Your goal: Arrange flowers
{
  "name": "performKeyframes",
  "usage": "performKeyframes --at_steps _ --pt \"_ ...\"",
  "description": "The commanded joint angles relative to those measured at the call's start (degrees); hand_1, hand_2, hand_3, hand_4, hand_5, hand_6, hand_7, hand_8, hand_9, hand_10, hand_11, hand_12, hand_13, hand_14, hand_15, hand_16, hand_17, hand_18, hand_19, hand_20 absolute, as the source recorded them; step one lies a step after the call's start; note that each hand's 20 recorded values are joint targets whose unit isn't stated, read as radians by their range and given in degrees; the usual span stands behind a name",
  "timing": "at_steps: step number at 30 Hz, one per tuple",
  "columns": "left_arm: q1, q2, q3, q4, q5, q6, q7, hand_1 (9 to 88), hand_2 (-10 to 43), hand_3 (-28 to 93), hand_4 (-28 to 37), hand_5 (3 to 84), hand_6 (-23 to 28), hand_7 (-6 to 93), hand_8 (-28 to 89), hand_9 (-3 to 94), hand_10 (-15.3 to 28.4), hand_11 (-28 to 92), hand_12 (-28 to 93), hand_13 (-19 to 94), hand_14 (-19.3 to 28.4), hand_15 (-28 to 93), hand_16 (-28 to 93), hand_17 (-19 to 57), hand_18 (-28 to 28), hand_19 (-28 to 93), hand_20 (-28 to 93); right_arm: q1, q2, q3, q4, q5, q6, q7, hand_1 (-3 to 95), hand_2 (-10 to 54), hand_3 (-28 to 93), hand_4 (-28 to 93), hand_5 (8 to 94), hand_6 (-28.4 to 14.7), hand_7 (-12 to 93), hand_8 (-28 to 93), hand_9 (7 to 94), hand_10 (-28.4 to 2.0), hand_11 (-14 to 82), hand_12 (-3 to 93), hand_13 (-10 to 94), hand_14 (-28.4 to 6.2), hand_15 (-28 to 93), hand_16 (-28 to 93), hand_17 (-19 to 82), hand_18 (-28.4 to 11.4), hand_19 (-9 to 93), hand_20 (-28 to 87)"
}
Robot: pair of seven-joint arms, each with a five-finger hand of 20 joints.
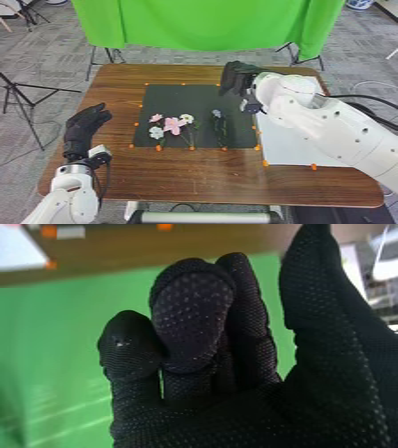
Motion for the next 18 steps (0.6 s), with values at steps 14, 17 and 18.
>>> performKeyframes --at_steps 14,17,18 --pt "-0.1 -0.29 0.22 -0.14 0.09 -0.50 -0.13 38.5 7.0 67 -18.6 55.3 2.4 20.8 -10 54.0 14.2 26 11 44 16.8 28 -3 12.3 12.8 19 19 -0.6 6.4 -3.1 12.3 -11.0 6.8 11.1 20.9 -9.5 61 -24 52.7 -2.9 9 -6 60.5 -17.5 8.2 16.2 86 -5.7 56 28 55 -17.9 93 46" --pt "0.3 -0.39 -0.05 -0.25 -0.13 -0.32 -0.22 38.5 7.0 67 -18.5 55.3 2.4 20.8 -10 54.0 14.2 26 11 44 16.8 28 -3 12.3 12.8 19 19 -1.4 7.0 -2.6 13.3 -11.8 6.6 12.2 21.3 -9.5 62 -23 52.7 -2.9 9 -6 60.1 -17.5 8.1 16.3 86 -5.9 56 28 55 -18.0 93 46" --pt "0.6 -0.41 -0.17 -0.38 -0.19 -0.19 -0.19 38.5 7.0 67 -18.5 55.3 2.4 20.8 -10 54.0 14.2 26 11 44 16.8 28 -3 12.3 12.8 19 19 -1.5 7.2 -2.6 13.6 -12.0 6.4 12.3 21.4 -9.5 62 -23 52.7 -3.0 9 -6 60.0 -17.5 8.1 16.3 86 -5.9 56 28 55 -18.0 93 46"
